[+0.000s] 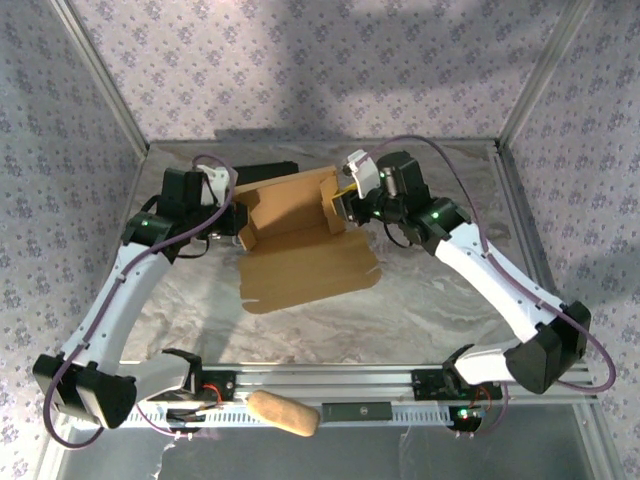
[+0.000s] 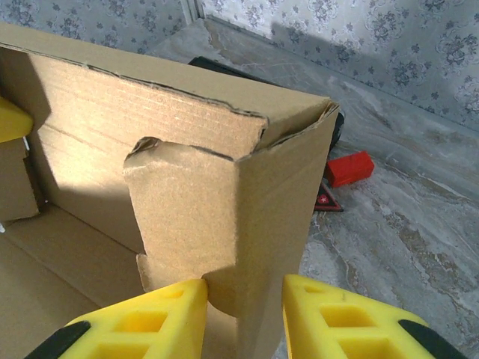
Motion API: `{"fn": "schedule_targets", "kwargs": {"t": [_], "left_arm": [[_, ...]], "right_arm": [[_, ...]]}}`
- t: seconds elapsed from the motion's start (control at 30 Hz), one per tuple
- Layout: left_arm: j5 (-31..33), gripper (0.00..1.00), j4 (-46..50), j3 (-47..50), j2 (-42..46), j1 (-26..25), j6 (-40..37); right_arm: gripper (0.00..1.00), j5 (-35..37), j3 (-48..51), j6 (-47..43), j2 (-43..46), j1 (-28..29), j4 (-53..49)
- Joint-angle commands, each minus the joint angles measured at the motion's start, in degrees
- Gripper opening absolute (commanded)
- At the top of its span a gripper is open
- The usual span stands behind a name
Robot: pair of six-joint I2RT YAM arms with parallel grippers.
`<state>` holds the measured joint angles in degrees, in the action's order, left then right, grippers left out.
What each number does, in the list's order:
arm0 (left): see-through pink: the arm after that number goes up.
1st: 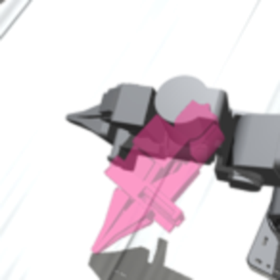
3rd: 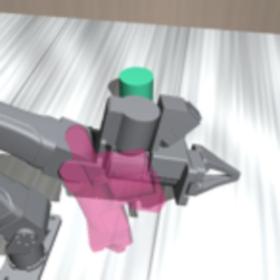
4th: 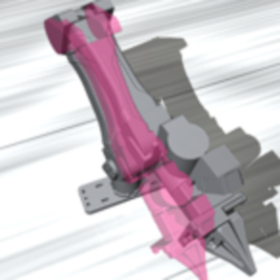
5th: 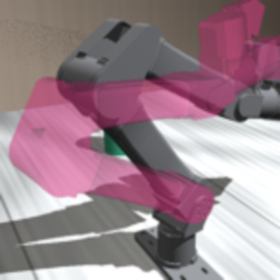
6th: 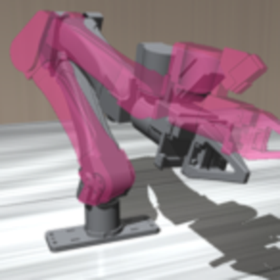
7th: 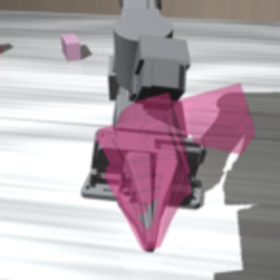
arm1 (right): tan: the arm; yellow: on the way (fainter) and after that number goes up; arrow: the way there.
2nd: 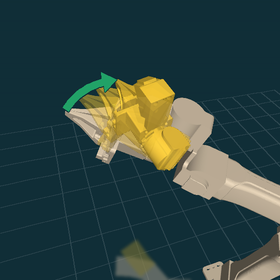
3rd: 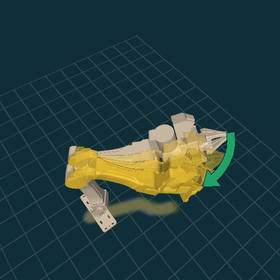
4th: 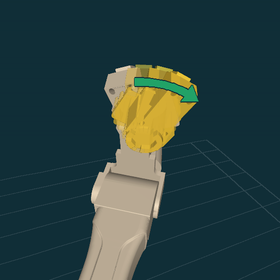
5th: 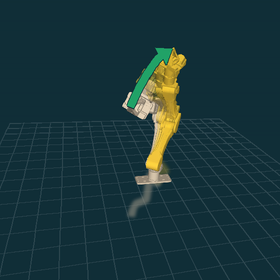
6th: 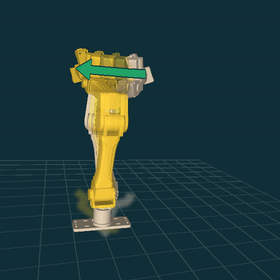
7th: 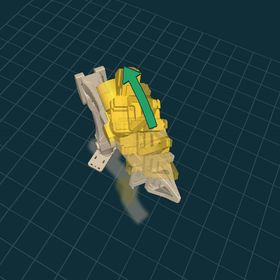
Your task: Fold the paper box
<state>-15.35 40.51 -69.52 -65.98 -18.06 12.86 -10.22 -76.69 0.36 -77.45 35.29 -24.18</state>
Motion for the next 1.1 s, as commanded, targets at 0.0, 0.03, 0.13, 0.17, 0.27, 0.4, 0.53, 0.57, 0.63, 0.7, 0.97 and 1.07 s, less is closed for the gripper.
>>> {"fn": "schedule_targets", "kwargs": {"t": [0.0,0.03,0.13,0.17,0.27,0.4,0.53,0.57,0.63,0.7,0.97,1.07], "left_arm": [[-5.6,0.00,-2.0,-3.1,2.4,-1.6,-1.0],[-5.6,0.00,-1.9,-3.1,2.4,-1.8,-1.0],[-5.4,0.00,-1.9,-3.3,2.6,-2.1,-1.1],[-5.4,0.00,-2.0,-3.3,2.5,-2.2,-1.1],[-5.1,0.00,-2.0,-3.3,2.5,-2.5,-1.2],[-4.8,0.00,-2.0,-3.3,2.6,-2.8,-1.3],[-4.4,0.00,-2.0,-3.3,2.5,-3.1,-1.3],[-4.3,0.00,-2.0,-3.2,2.5,-3.1,-1.3],[-4.2,0.00,-2.0,-3.2,2.6,-3.2,-1.4],[-4.0,0.00,-2.0,-3.2,2.5,-3.2,-1.4],[-3.8,0.00,-2.0,-3.5,2.7,-3.6,-1.2],[-3.7,0.00,-2.0,-3.6,2.9,-3.7,-1.3]], "right_arm": [[0.34,0.4,-1.9,-0.9,-2.1,0.6,-0.2],[0.35,0.4,-2.1,-0.9,-2.5,0.6,-0.3],[0.34,0.8,-2.9,-0.9,-3.6,0.7,-0.6],[0.34,1.2,-3.1,-1.0,-3.9,0.8,-0.6],[0.32,1.6,-3.9,-1.0,-4.7,1.1,-1.1],[0.22,1.7,-4.3,-0.6,-5.6,1.3,-0.9],[0.12,2.6,-4.7,-0.4,-6.2,1.7,-0.9],[0.10,2.9,-4.7,-0.3,-6.2,1.9,-0.8],[0.07,4.3,-4.6,-0.2,-6.2,2.4,-0.6],[0.03,5.9,-4.5,-0.2,-6.2,2.9,-0.2],[0.04,14.8,-4.0,1.1,-6.8,5.6,0.7],[0.10,16.2,-3.9,1.2,-7.5,5.7,0.8]]}}
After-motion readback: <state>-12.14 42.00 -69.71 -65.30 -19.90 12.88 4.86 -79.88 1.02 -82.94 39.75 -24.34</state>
